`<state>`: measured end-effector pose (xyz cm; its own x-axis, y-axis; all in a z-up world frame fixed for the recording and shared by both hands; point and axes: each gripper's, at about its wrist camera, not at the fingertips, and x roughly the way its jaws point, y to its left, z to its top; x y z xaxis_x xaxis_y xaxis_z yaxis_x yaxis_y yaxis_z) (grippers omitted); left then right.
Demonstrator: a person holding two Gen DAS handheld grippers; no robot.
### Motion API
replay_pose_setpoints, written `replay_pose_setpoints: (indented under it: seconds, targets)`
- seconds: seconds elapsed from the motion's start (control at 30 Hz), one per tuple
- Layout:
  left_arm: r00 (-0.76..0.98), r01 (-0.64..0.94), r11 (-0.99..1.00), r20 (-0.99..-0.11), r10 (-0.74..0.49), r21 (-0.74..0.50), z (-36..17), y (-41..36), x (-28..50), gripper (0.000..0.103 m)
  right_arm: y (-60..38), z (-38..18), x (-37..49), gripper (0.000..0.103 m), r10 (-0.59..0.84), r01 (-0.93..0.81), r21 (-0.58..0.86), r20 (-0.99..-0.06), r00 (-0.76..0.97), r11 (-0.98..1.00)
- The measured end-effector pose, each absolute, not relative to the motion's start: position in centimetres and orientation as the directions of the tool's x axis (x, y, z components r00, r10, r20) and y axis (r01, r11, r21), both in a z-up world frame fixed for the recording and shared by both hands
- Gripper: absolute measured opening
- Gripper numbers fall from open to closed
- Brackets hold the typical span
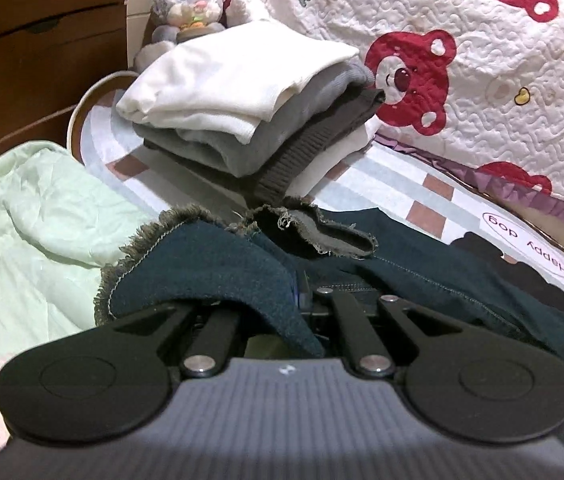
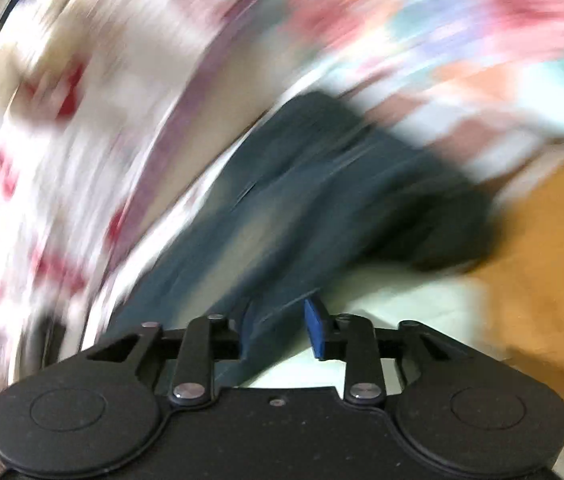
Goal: Fold clothes
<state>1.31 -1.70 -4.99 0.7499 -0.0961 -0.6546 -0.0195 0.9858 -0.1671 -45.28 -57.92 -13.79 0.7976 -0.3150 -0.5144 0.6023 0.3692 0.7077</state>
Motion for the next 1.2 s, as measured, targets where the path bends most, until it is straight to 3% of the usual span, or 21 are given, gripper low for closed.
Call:
replay_pose_setpoints:
  seconds: [0.03,0.17,0.4,0.43,0.47,0.53,0.63,0.7,0.73,0.8,0.9,1.0,1.07,1.2]
  targets:
    - [0.747,-0.023,0.984,-0.658,-0.100,-0.175,-4.9,-1.7,1.6,0.004,-58.6,-14.1,-46.8,0.056,-0.341,0.596,0.738,-0.498,0.797,0.317]
    - [0.745,-0.020,0.985,-0.660,-0.100,-0.172,-4.5,-2.2,2.5,0.004,-60.5,-15.5,-47.8,0.062,-0.340,0.531,0.819,-0.445,0.828,0.220]
    - [0.734,-0.016,0.986,-0.672,-0.101,-0.166,-4.1,-3.1,4.4,0.004,-64.8,-18.2,-43.8,0.069,-0.429,0.530,0.838,-0.434,0.792,0.131]
    - [0.732,-0.009,0.986,-0.673,-0.108,-0.168,-3.9,-3.2,5.0,0.004,-65.5,-17.7,-42.9,0.050,-0.444,0.551,0.818,-0.438,0.782,0.162]
    - [0.729,-0.002,0.985,-0.674,-0.116,-0.171,-3.7,-3.3,5.5,0.004,-66.0,-16.6,-41.7,0.016,-0.460,0.592,0.774,-0.451,0.765,0.226]
    - [0.731,0.008,0.979,-0.667,-0.143,-0.201,-2.6,-3.0,6.3,0.004,-66.7,-13.0,-39.4,0.013,-0.496,0.640,0.676,-0.440,0.748,0.366]
    - [0.762,0.014,0.959,-0.618,-0.193,-0.281,0.2,-1.5,6.5,0.004,-65.8,-2.9,-37.5,0.007,-0.533,0.596,0.518,-0.284,0.797,0.614]
    - [0.801,0.009,0.957,-0.571,-0.180,-0.289,1.5,0.2,5.0,0.004,-64.1,1.2,-38.9,0.005,-0.570,0.587,0.398,-0.174,0.803,0.705]
    - [0.790,0.019,0.960,-0.585,-0.185,-0.278,1.1,0.6,4.3,0.006,-63.7,1.5,-39.9,0.005,-0.585,0.598,0.377,-0.164,0.794,0.707]
    - [0.762,0.041,0.967,-0.618,-0.193,-0.251,0.0,1.4,3.0,0.011,-63.8,-0.2,-42.2,0.005,-0.612,0.639,0.407,-0.214,0.762,0.653]
    - [0.621,0.089,0.988,-0.769,-0.153,-0.125,-5.1,0.0,2.0,0.011,-64.4,-5.5,-43.6,0.005,-0.651,0.756,0.341,-0.383,0.655,0.559]
    - [0.560,0.135,0.990,-0.827,-0.053,0.027,-9.3,-1.6,0.7,0.009,-65.0,-11.4,-45.5,0.005,-0.643,0.824,0.307,-0.518,0.564,0.476]
    - [0.590,0.127,0.990,-0.807,-0.026,0.061,-9.2,-1.9,0.3,0.008,-65.0,-14.7,-46.7,0.005,-0.615,0.846,0.320,-0.582,0.531,0.427]
    - [0.652,0.123,0.991,-0.756,-0.046,0.045,-6.5,-1.8,0.6,0.007,-64.6,-15.7,-46.8,0.005,-0.616,0.849,0.313,-0.587,0.525,0.426]
